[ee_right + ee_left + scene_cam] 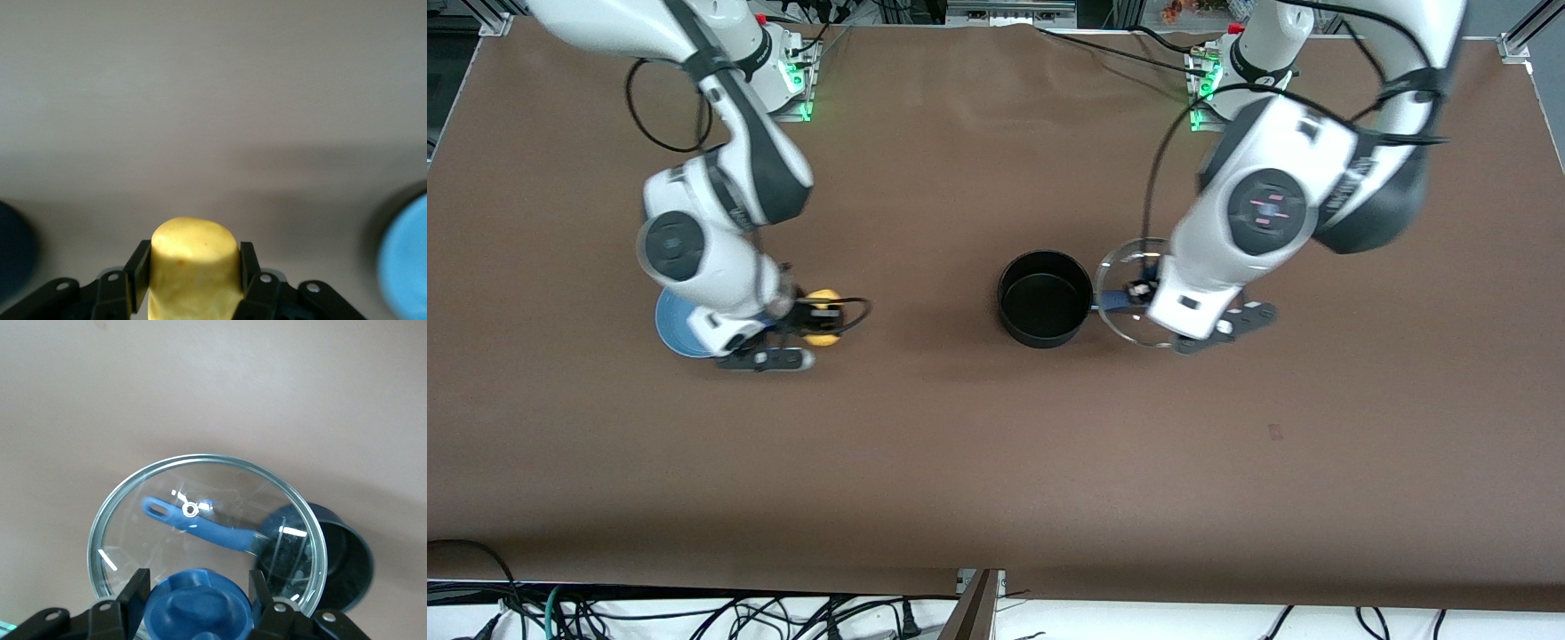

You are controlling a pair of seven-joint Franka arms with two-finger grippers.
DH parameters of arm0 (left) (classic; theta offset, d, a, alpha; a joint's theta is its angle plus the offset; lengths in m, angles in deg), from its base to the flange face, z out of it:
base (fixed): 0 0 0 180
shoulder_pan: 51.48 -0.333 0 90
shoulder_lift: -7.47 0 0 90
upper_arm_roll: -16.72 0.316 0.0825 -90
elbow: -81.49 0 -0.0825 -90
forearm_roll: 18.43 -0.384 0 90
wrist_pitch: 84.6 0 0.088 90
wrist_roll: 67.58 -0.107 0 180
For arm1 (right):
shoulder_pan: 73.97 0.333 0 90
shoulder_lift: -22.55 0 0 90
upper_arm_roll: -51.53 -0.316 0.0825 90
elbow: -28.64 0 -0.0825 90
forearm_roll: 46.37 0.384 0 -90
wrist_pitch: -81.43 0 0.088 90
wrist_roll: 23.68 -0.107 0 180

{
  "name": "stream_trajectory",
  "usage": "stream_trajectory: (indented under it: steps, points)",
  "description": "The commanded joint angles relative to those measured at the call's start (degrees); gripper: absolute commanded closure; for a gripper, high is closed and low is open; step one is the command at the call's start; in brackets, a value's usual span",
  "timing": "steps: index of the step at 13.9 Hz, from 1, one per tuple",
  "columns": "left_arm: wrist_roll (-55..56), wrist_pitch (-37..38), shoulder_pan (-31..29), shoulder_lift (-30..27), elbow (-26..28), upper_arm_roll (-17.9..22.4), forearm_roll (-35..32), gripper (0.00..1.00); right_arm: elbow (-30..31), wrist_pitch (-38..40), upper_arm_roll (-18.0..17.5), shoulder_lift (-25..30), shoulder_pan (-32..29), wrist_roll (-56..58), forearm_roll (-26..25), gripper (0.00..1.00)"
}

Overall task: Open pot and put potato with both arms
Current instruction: 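Lift the lid off with the left gripper while the right gripper lifts the potato, then lower the potato into the pot while the left gripper sets the lid down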

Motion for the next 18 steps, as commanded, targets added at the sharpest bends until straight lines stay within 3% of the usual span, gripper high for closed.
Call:
stream_trajectory:
  steps: [1, 4, 9, 12, 18]
  points:
    - [-9.28, 0.42, -6.05, -4.82, 5.18, -0.46, -0.42, 0.46, -8.16, 1.24, 0.28, -5.31, 6.82, -12.95, 0.27, 0.66]
    - [-18.52, -3.85, -11.5, -9.29, 13.33, -0.37, -0.86, 0.46, -14.57, 0.45, 0.37, -9.97, 13.59, -24.74, 0.01, 0.66]
    - [-31.69, -25.12, -20.19, -18.0, 35.83, -0.28, -1.48, 0.46, -21.1, -4.88, 0.72, -16.56, 21.86, -38.03, -0.52, 0.66]
    - [-40.06, -31.97, -24.77, -19.59, 43.4, -0.37, -1.48, 0.46, -21.27, -12.9, 0.89, -19.12, 24.24, -41.82, -0.52, 0.66]
    - [-40.78, -48.34, -26.45, -17.5, 55.81, -0.28, -3.67, 0.46, -21.27, -13.0, 0.89, -23.34, 27.14, -41.12, -4.82, 0.66]
